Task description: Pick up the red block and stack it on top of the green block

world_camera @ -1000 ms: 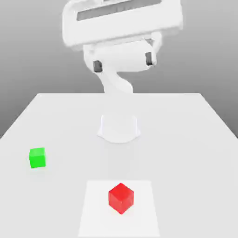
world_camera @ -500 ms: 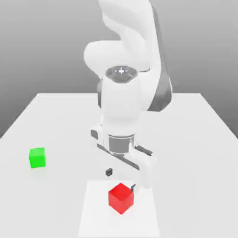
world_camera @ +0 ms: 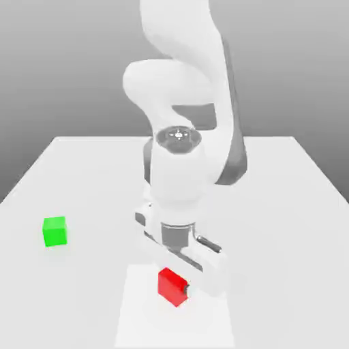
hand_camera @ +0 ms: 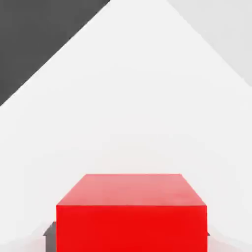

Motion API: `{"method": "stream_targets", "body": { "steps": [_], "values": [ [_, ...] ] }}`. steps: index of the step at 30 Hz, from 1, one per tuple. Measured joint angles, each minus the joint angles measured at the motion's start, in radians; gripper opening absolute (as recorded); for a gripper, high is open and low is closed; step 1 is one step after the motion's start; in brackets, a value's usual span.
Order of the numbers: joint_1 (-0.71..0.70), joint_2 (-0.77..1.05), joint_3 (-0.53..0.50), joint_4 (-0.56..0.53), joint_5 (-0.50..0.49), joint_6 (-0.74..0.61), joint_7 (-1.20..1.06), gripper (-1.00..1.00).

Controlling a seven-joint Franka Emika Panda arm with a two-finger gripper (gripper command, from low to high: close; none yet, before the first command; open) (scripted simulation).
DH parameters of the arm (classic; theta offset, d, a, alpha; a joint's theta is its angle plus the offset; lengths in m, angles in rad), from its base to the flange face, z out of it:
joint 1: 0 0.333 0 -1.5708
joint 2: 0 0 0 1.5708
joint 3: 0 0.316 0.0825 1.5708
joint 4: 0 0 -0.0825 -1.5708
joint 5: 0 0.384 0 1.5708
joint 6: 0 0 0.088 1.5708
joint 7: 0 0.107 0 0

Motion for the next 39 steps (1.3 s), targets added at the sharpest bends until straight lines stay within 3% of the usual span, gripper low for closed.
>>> {"method": "stream_targets", "body": {
  "steps": [10,24,39],
  "values": [
    [-0.221,-0.208,-0.162,-0.056,-0.076,-0.129,-0.481,-1.0],
    [-0.447,-0.347,-0.568,-0.157,-0.237,-0.173,-1.269,-1.0],
    [-0.29,-0.194,-0.667,-0.133,0.102,-0.105,-1.566,-1.0]
  ]
}}
